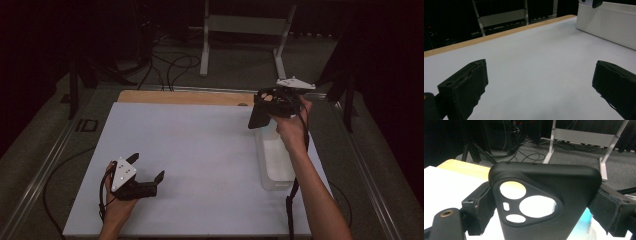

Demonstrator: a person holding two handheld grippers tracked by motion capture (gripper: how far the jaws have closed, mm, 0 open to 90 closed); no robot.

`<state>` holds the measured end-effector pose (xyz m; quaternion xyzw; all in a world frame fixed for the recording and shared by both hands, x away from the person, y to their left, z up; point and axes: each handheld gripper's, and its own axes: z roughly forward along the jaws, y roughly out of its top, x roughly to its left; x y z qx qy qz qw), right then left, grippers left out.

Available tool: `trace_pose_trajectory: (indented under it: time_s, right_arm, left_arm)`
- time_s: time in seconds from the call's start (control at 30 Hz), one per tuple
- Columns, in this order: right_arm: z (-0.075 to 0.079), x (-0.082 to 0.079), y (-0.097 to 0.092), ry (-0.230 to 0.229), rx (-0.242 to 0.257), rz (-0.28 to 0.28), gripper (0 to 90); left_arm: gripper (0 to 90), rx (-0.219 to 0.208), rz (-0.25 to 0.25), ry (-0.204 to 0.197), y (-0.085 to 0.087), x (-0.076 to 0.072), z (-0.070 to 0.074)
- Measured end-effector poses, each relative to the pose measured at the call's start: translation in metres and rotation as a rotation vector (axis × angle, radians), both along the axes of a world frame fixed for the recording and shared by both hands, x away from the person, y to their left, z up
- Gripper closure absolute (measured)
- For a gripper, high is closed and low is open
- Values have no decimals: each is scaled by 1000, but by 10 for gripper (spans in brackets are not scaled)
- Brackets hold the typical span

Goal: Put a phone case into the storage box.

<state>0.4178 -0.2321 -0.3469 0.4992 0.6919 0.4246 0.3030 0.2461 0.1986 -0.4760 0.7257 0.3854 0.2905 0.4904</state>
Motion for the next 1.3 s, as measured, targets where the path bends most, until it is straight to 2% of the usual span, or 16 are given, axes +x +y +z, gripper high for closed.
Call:
trace_pose_trajectory:
  time_s: [0.63, 1.3]
  right_arm:
    - [-1, 4, -24, 10, -5, -62, 136]
    - [-4, 9, -36, 24, -9, -103, 135]
  left_arm:
    - [7, 1, -4, 1, -2, 0, 0]
    - [7, 2, -5, 2, -2, 0, -1]
